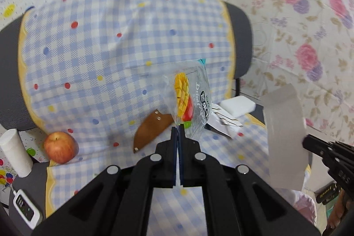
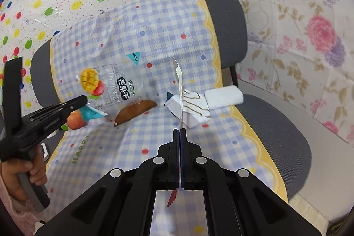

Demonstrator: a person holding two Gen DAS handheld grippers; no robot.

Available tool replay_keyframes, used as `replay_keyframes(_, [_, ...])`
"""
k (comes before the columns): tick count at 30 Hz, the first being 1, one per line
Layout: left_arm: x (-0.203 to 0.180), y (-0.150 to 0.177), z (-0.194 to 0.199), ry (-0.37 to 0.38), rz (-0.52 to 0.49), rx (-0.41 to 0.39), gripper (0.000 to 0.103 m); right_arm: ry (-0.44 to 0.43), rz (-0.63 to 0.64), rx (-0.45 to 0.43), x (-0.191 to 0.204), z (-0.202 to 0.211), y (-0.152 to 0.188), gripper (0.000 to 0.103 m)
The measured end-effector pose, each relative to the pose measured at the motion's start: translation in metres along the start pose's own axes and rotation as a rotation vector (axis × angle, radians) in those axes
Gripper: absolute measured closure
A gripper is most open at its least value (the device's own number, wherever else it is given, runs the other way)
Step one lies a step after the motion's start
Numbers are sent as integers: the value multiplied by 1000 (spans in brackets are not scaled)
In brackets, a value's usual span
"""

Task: Collect trash
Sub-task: 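Carry both items over the wastebasket and open both grippers to drop them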

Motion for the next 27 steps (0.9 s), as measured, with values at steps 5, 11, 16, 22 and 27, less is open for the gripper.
replay_keyframes(5, [-39,16,24,50,-44,-21,103,32,-23,-20,-14,32,16,102])
replay_keyframes(11, [-94,29,42,149,-78,-47,103,98,-57,-72,-40,79,34,102])
replay_keyframes(16, [-147,40,59,259,-140,-63,103,172,-101,-113,-70,126,54,102])
replay_keyframes(22, [-203,65,75,382,-220,-49,103,287,-145,-122,-107,171,90,102])
replay_keyframes(27, [-242,83,81,457,-273,-34,103,364,-188,-106,-133,195,121,102])
Point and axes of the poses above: each gripper's, at about its wrist camera, not at the fingertips, and z roughly against the way its jaws point, x to its left, y to its underside, the point moved 3 cm from there along -z, roughly the way its jaws point, and after that the axes turned 10 degrees about -z, right-handed, at the moved point
